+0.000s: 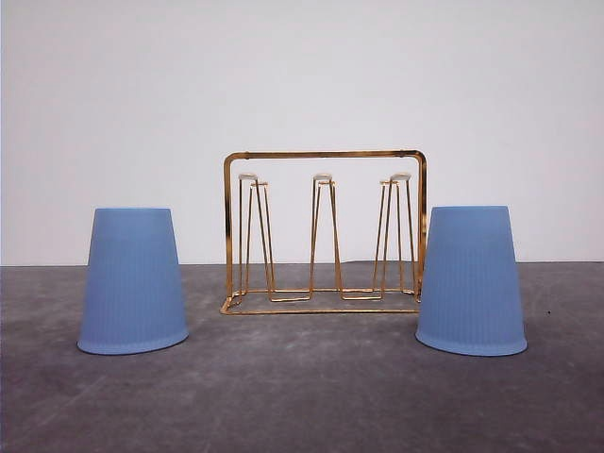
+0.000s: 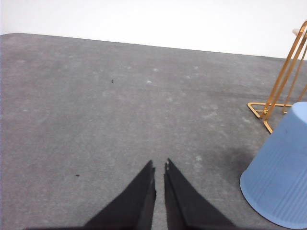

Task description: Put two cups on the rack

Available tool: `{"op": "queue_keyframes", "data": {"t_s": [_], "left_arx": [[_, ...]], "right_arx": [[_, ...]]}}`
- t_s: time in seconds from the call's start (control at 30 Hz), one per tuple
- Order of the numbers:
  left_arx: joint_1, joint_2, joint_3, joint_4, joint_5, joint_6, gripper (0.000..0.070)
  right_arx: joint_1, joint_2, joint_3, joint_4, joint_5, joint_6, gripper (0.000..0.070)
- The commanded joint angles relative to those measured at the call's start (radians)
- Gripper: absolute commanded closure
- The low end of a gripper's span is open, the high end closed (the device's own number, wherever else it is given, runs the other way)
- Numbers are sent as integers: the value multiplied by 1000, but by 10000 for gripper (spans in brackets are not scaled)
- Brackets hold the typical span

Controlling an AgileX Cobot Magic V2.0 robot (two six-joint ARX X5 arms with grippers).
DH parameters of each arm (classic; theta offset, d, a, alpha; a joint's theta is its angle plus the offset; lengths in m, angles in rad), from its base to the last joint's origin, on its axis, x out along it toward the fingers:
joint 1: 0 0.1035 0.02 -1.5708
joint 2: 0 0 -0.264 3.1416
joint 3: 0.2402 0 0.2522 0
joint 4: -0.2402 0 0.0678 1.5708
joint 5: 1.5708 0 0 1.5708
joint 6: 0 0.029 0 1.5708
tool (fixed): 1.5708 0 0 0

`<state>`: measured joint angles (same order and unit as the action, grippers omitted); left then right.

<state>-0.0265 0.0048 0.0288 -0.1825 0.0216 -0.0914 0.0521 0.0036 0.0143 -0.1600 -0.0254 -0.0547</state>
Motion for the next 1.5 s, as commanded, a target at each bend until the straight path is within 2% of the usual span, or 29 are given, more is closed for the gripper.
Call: {"op": "queue_keyframes", "data": {"t_s": [0.0, 0.17, 0.37, 0.5, 0.63, 0.73, 0.83, 0.9, 1.03, 1.17, 1.3, 1.47], "left_arx": [[0, -2, -15, -4, -3, 0, 684], [0, -2, -15, -3, -3, -1, 684], [0, -2, -15, -3, 2, -9, 684], [0, -2, 0, -5, 3, -96, 687], [0, 24, 93, -13, 3, -232, 687], [0, 94, 211, -14, 4, -250, 687], [0, 216, 360, -38, 16, -247, 687], [0, 315, 464, -67, 61, -221, 687], [-6, 534, 683, -161, 170, -153, 687], [-28, 725, 851, -287, 187, -88, 687], [-44, 885, 940, -383, 186, -21, 685], [-54, 1005, 947, -405, 186, 13, 684]], "right_arx": [[2, 0, -2, 11, 0, 3, 683], [2, 0, -2, 31, -2, 4, 683], [3, 0, -2, 52, -5, 64, 683], [3, 0, 2, 72, -31, 135, 694], [5, 13, 76, 48, -34, 268, 694], [5, 68, 187, 24, -61, 341, 694], [6, 178, 335, -17, -85, 338, 695], [6, 269, 443, -61, -99, 320, 695], [6, 463, 646, -198, -176, 253, 694], [6, 645, 809, -367, -216, 171, 694], [6, 804, 894, -498, -211, 97, 695], [6, 926, 900, -505, -210, 40, 694]]}}
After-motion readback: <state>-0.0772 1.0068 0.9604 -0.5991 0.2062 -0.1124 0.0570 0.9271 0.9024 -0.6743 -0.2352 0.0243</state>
